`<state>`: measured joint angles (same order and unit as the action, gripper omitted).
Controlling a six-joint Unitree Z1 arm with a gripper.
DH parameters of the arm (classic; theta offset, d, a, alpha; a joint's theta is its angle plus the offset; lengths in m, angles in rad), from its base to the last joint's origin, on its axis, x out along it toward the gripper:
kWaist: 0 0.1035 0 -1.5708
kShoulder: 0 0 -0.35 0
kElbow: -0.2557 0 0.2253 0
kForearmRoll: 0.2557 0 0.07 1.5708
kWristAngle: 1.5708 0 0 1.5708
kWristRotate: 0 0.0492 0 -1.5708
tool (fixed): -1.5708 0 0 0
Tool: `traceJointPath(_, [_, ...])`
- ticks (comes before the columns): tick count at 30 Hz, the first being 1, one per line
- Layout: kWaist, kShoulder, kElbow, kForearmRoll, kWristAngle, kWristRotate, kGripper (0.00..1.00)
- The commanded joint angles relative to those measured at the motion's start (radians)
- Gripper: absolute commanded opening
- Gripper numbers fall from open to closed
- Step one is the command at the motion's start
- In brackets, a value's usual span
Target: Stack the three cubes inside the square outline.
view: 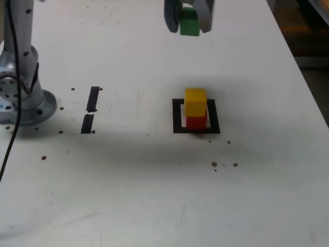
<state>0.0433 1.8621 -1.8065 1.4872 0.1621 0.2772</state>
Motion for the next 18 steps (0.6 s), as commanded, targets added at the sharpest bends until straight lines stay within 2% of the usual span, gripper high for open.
traceJointPath(1, [-0.018, -0.009, -0.01, 0.021, -0.008, -0.026, 0.16])
traceJointPath(9, [-0.114, 0.0, -0.067, 0.086, -0.065, -0.168, 0.16])
traceJointPath(18, [-0.173, 0.018, -0.039, 0.093, -0.11, -0.224, 0.16])
